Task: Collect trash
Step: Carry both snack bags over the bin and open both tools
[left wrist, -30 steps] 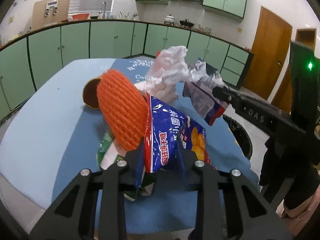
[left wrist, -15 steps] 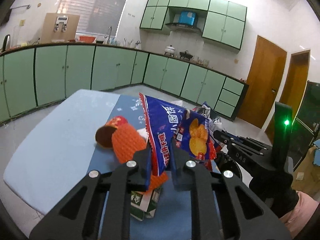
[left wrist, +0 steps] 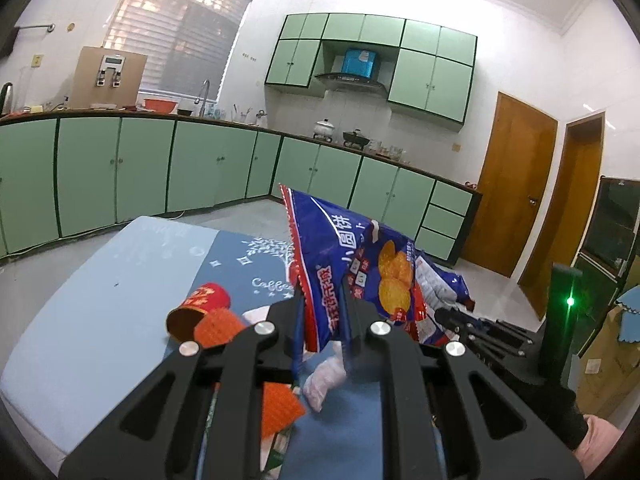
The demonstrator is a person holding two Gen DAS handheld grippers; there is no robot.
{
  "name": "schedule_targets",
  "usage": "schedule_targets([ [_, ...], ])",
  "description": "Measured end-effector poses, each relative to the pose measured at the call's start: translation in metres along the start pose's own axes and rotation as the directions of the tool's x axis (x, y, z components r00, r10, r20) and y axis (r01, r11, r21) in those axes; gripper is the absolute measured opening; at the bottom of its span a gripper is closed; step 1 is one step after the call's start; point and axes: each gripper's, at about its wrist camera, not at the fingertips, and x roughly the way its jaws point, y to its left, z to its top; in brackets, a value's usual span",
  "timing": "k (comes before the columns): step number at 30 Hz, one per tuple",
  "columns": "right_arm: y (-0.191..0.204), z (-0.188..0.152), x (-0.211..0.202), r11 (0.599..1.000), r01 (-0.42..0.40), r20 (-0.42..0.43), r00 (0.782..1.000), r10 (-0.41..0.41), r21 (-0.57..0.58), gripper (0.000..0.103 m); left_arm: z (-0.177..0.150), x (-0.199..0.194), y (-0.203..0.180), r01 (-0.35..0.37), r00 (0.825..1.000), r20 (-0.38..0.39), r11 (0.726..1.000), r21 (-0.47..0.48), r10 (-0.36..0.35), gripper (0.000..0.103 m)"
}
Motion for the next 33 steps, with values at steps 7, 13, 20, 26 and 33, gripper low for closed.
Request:
schedule_targets([
  [7, -0.020, 0.000, -0.009, 0.999, 0.042, 0.011, 0.999, -0.042, 0.015, 0.008, 0.001, 0.027, -0.024, 0.037, 0.999, -0.005, 0.999, 0.027, -0.037, 0.013],
  [13, -0.056, 0.001, -0.015, 0.993, 0.109, 0.017, 0.994, -0.109, 0.043, 0.008, -0.003, 0.062, -0.049, 0.072, 0.997, -0.032, 0.996, 0.052, -0.071, 0.013],
  [20, -0.115, -0.007, -0.015, 0.974, 0.205, -0.012, 0.979, -0.205, 0.097, 0.008, -0.018, 0.110, -0.089, 0.112, 0.992, -0.076, 0.989, 0.093, -0.105, 0.013],
  [26, -0.170, -0.025, -0.007, 0.953, 0.266, -0.060, 0.964, -0.259, 0.143, 0.008, -0.034, 0.161, -0.133, 0.154, 0.981, -0.140, 0.981, 0.121, -0.136, 0.013],
  [33, -0.226, -0.048, 0.019, 0.936, 0.312, -0.134, 0.947, -0.293, 0.163, 0.008, -0.059, 0.228, -0.178, 0.153, 0.968, -0.225, 0.974, 0.166, -0.113, 0.013],
])
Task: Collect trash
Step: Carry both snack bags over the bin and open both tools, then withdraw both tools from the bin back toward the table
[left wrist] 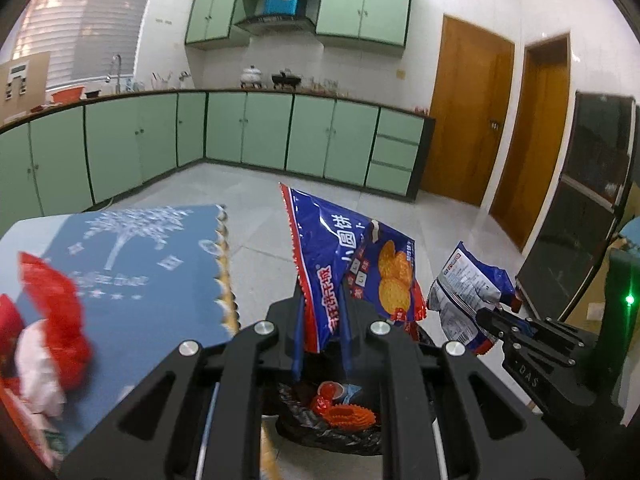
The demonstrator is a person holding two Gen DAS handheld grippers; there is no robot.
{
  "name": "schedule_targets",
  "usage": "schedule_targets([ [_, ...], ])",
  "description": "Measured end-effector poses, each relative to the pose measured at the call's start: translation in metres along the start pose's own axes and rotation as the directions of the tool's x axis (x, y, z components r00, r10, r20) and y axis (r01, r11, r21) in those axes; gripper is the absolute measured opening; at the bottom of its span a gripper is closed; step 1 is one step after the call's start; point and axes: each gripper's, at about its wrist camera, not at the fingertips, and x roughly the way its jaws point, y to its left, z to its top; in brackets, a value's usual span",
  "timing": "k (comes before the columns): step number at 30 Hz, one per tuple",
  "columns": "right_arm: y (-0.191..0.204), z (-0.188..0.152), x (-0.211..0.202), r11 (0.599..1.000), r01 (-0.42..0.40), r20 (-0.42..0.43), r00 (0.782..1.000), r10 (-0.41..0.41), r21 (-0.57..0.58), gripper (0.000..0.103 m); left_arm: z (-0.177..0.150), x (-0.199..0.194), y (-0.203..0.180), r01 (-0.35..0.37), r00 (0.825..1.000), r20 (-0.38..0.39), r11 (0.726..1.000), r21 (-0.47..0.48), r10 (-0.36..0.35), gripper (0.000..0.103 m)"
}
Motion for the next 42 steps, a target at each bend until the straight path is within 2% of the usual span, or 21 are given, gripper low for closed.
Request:
schedule_targets([
  [7, -0.028, -0.012, 0.046, 1.000, 0.003, -0.076, 0.997, -0.004, -0.006, 0.008, -0.013, 0.081, -0.022, -0.028, 0.990, -0.138, 0.999, 0.017, 0.030, 0.014],
  [14, -0.050, -0.020, 0.090, 0.999, -0.030, -0.148, 0.988, 0.032, 0.020, 0.013, -0.025, 0.137, -0.029, -0.042, 0.972, -0.230, 0.999, 0.030, 0.048, 0.024],
  [17, -0.055, -0.024, 0.102, 0.999, -0.033, -0.166, 0.985, 0.038, 0.036, 0.021, -0.028, 0.151, -0.028, -0.037, 0.968, -0.248, 0.999, 0.014, 0.040, 0.034],
  [21, -0.060, -0.026, 0.110, 0.998, -0.027, -0.173, 0.984, 0.035, 0.052, 0.038, -0.030, 0.162, -0.029, -0.021, 0.964, -0.267, 1.000, -0.006, 0.019, 0.034],
  [22, -0.060, -0.025, 0.110, 0.998, -0.025, -0.174, 0.984, 0.034, 0.053, 0.038, -0.028, 0.161, -0.028, -0.013, 0.965, -0.262, 1.000, -0.019, 0.008, 0.034],
  [28, -0.063, -0.019, 0.097, 0.997, -0.017, -0.149, 0.988, 0.028, 0.076, 0.046, -0.007, 0.128, -0.025, 0.002, 0.981, -0.194, 0.998, -0.064, -0.014, 0.036],
  [31, -0.052, -0.011, 0.077, 0.998, -0.016, -0.113, 0.993, 0.024, 0.065, 0.058, 0.009, 0.087, -0.022, 0.013, 0.993, -0.114, 0.997, -0.071, -0.021, 0.044],
  [33, -0.041, -0.005, 0.058, 0.998, -0.026, -0.075, 0.997, 0.030, 0.056, 0.071, 0.017, 0.055, -0.019, 0.012, 0.999, -0.048, 0.999, -0.047, -0.014, 0.053],
  [36, -0.024, 0.003, 0.029, 0.998, -0.044, -0.025, 0.999, 0.045, 0.054, 0.083, 0.026, 0.000, -0.004, -0.015, 0.999, 0.033, 1.000, -0.012, 0.015, 0.067],
  [38, -0.011, 0.005, 0.011, 0.996, -0.068, -0.001, 0.998, 0.068, 0.058, 0.087, 0.026, -0.026, 0.008, -0.028, 0.998, 0.055, 0.999, -0.017, 0.029, 0.071],
  [42, 0.025, 0.013, -0.024, 0.990, -0.135, 0.036, 0.990, 0.134, 0.038, 0.091, 0.020, -0.079, 0.039, -0.102, 0.991, 0.085, 0.995, -0.023, 0.104, 0.078],
])
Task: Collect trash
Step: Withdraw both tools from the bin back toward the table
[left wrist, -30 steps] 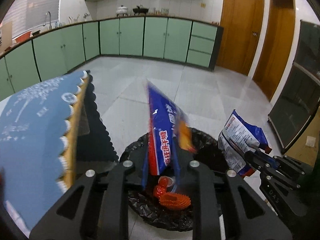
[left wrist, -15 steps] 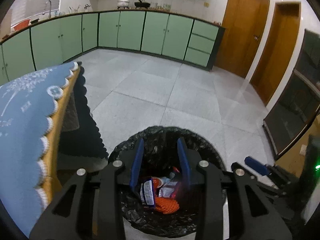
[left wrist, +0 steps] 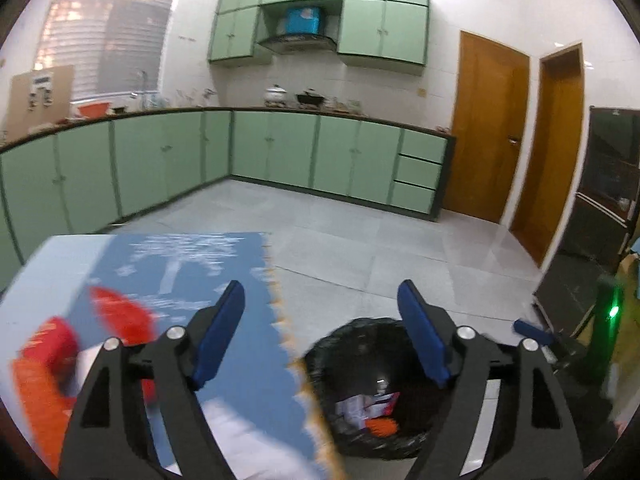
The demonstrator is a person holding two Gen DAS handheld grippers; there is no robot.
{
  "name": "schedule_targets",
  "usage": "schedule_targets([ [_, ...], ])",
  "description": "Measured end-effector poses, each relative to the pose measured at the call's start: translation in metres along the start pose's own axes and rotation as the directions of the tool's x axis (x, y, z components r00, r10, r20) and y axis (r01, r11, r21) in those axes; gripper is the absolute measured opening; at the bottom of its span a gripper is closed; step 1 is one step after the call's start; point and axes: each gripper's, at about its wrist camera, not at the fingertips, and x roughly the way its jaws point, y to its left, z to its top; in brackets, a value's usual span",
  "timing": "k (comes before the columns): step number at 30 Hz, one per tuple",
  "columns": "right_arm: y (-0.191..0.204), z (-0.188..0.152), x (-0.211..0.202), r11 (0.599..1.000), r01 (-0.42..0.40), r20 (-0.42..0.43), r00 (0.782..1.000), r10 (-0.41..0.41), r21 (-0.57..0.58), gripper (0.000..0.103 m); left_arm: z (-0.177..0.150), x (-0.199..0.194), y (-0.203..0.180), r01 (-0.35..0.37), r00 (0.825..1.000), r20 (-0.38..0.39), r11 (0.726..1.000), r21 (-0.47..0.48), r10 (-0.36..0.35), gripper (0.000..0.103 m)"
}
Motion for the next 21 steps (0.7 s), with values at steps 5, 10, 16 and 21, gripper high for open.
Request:
schedule_targets([
  [5, 0.058, 0.004, -0.022, 0.995, -0.087, 0.018, 0.996, 0.088, -0.044, 0.092, -0.009, -0.059, 0.046, -0.135, 0.991, 0.021, 0.991, 0.007, 0.135, 0.078],
  [10, 0.117, -0.004, -0.030, 0.984, -0.156, 0.012, 0.987, 0.157, -0.084, 0.092, -0.023, -0.103, 0.087, -0.254, 0.967, 0.016, 0.967, -0.007, 0.254, 0.080],
  [16, 0.160, -0.023, -0.028, 0.977, -0.179, -0.016, 0.984, 0.179, -0.114, 0.092, -0.052, -0.118, 0.132, -0.332, 0.941, -0.083, 0.942, -0.053, 0.327, 0.080],
  [21, 0.176, -0.039, -0.025, 0.979, -0.165, -0.037, 0.986, 0.161, -0.121, 0.092, -0.069, -0.114, 0.150, -0.318, 0.942, -0.140, 0.943, -0.094, 0.304, 0.080],
])
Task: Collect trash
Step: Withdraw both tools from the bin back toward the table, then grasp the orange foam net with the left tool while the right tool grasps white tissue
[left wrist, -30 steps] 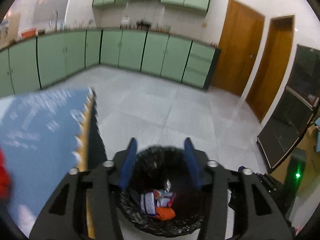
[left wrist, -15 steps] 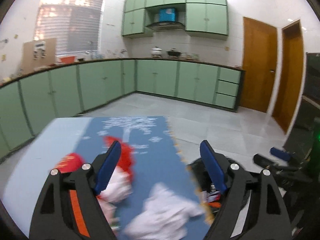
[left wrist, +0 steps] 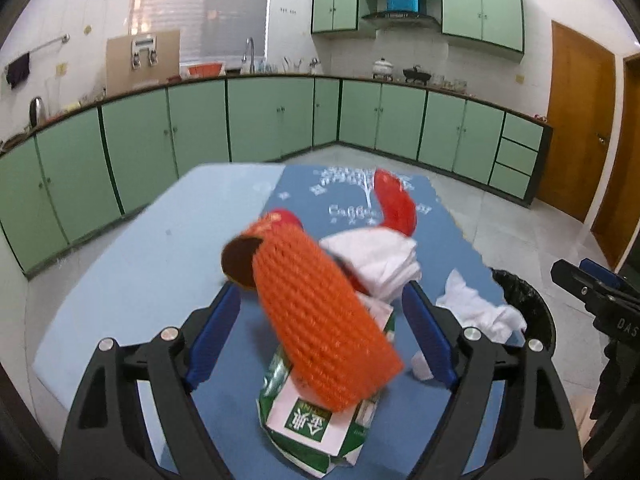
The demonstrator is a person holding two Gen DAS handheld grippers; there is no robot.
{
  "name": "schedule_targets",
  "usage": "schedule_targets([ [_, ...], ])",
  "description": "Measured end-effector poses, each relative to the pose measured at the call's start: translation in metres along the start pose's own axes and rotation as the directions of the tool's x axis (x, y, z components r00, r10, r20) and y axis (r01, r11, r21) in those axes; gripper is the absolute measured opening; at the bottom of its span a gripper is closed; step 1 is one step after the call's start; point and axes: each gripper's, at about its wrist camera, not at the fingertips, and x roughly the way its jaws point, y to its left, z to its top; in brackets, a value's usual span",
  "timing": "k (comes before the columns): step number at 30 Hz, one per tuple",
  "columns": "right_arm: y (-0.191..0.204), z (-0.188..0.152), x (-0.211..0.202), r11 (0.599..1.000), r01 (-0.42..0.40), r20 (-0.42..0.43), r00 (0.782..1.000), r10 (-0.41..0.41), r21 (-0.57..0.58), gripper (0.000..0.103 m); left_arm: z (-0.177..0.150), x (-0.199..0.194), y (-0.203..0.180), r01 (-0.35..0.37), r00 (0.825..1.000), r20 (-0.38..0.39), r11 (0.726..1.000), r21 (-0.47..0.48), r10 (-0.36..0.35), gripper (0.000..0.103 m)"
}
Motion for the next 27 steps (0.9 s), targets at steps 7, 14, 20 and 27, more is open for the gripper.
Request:
schedule_targets([
  [7, 0.010, -0.008, 0.001, 0.999, 0.011, -0.022, 1.000, -0.012, -0.038, 0.092, -0.006, 0.018, 0.005, 0.005, 1.000, -0.016, 0.999, -0.043, -0.005, 0.081],
  [14, 0.012, -0.008, 0.006, 0.999, 0.007, -0.031, 0.999, -0.008, -0.045, 0.091, -0.004, 0.033, 0.007, 0.039, 0.999, -0.032, 0.997, -0.072, -0.042, 0.058],
  [20, 0.018, -0.014, 0.019, 0.999, -0.022, -0.068, 0.998, 0.020, -0.041, 0.089, -0.008, 0.034, 0.004, 0.055, 0.998, -0.023, 0.997, -0.060, -0.056, 0.016],
  [27, 0.023, -0.018, 0.026, 0.998, -0.053, -0.093, 0.994, 0.049, -0.043, 0.087, 0.005, 0.011, 0.021, 0.071, 0.996, 0.063, 0.993, -0.092, -0.065, 0.010],
])
